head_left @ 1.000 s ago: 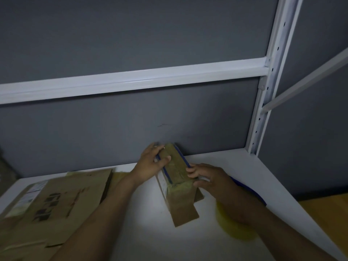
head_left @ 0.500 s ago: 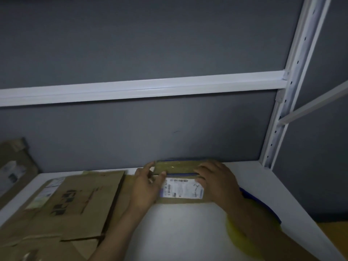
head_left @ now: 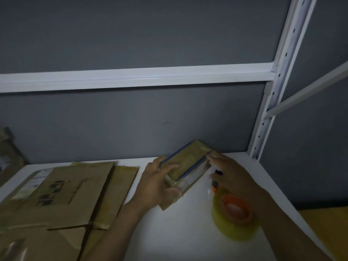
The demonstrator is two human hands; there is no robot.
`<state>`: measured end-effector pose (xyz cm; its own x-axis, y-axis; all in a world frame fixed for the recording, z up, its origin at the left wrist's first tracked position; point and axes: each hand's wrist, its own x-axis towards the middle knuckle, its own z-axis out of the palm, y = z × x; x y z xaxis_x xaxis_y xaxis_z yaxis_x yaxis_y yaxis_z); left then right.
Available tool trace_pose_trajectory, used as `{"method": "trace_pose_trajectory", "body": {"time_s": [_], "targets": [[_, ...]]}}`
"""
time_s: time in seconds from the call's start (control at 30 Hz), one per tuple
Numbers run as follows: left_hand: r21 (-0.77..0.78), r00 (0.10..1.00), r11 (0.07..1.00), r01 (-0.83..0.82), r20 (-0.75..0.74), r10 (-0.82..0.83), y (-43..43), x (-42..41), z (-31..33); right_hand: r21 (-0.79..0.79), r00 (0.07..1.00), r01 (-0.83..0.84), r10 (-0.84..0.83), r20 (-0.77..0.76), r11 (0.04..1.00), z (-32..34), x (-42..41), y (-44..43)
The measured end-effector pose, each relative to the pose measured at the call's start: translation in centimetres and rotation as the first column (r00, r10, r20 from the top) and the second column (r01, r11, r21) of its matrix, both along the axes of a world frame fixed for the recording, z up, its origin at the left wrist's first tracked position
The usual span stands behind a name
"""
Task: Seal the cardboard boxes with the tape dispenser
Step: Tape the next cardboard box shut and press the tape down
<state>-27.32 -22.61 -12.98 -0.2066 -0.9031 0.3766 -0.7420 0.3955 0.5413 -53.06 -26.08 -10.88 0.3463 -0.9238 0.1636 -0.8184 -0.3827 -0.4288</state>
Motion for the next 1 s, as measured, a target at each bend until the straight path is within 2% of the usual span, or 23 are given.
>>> {"method": "trace_pose_trajectory", "body": {"time_s": [0.03,0.1,0.17,0.27,0.4,0.5,0.6,0.67,0.73,0.8,0.9,1.0], "targets": [[-0.037,0.998,0.999,0.001,0.055,0.002,0.2,-0.6,-0.4,0.077,0.996,0.055,-0.061,0.070,0.995,-0.3,-1.1,1.0],[-0.086,0.998,0.996,-0.010,0.055,0.015,0.5,-1.6,-1.1,0.287,0.962,0.173,-0.225,0.157,0.942,-1.1,-3.2,2.6],[-0.128,0.996,0.988,-0.081,0.025,0.085,0.6,-2.4,-1.6,0.405,0.929,0.269,-0.346,0.130,0.874,-2.2,-4.5,3.6],[-0.223,0.966,0.948,-0.225,0.079,0.248,0.8,-3.7,-1.7,0.342,0.936,0.336,-0.351,-0.019,0.878,-3.2,-5.1,4.1],[-0.303,0.927,0.918,-0.255,0.195,0.322,0.6,-4.8,-1.5,0.272,0.932,0.336,-0.361,0.045,0.902,-3.2,-5.1,4.7],[-0.388,0.930,0.889,-0.242,0.170,0.327,1.6,-5.3,-0.7,0.177,0.906,0.359,-0.388,0.169,0.916,-2.7,-4.8,5.7],[-0.423,0.993,0.898,-0.117,-0.040,0.110,3.7,-6.7,0.9,0.066,0.812,0.399,-0.385,0.438,0.915,-0.5,-4.1,6.7],[-0.259,0.970,0.964,-0.053,-0.241,-0.011,5.3,-8.2,3.1,-0.027,0.751,0.442,-0.354,0.558,0.897,1.4,-3.1,7.1],[0.016,0.909,1.000,0.022,-0.416,-0.013,6.2,-9.7,5.2,-0.123,0.732,0.462,-0.299,0.612,0.878,3.2,-2.3,7.2],[0.172,0.857,0.982,0.072,-0.515,0.028,6.3,-10.1,6.1,-0.120,0.724,0.385,-0.218,0.655,0.915,4.4,-2.2,6.9],[0.216,0.754,0.961,0.171,-0.657,0.013,6.0,-9.1,6.0,-0.006,0.692,0.113,-0.074,0.718,0.994,5.4,-2.7,6.4],[0.245,0.678,0.923,0.298,-0.735,-0.024,6.6,-8.4,6.0,0.032,0.671,-0.104,0.046,0.740,0.994,5.7,-2.9,6.4]]}}
